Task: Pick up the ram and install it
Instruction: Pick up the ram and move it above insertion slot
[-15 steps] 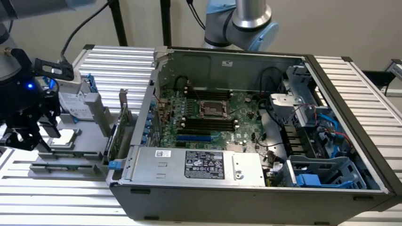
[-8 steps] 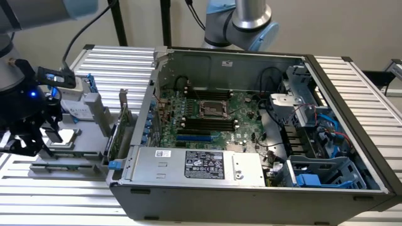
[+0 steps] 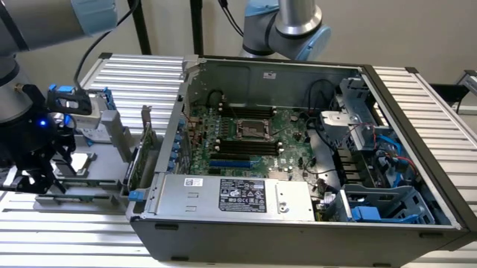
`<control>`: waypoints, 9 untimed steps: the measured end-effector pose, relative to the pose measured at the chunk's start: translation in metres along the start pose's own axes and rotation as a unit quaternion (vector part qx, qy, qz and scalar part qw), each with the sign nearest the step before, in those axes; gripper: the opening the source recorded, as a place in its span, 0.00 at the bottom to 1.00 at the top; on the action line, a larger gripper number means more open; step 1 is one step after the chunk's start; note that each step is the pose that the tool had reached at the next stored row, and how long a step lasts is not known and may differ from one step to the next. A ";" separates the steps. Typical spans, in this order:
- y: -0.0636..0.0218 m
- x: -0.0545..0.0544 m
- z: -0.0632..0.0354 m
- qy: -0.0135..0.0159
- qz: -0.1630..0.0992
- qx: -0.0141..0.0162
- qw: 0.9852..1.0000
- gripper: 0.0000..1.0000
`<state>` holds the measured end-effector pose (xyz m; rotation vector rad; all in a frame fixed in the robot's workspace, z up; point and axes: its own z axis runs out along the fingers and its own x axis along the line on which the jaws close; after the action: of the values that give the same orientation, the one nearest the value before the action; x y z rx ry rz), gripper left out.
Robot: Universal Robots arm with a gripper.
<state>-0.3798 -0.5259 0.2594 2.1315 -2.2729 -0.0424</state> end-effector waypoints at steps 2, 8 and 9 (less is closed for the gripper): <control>-0.0002 0.001 0.0033 -0.001 -0.006 0.000 1.000 0.42; -0.0007 0.003 0.0135 -0.005 -0.015 0.000 1.000 0.42; -0.0007 0.003 0.0149 -0.005 -0.017 0.000 1.000 0.42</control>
<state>-0.3798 -0.5286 0.2444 2.1745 -2.2425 -0.0558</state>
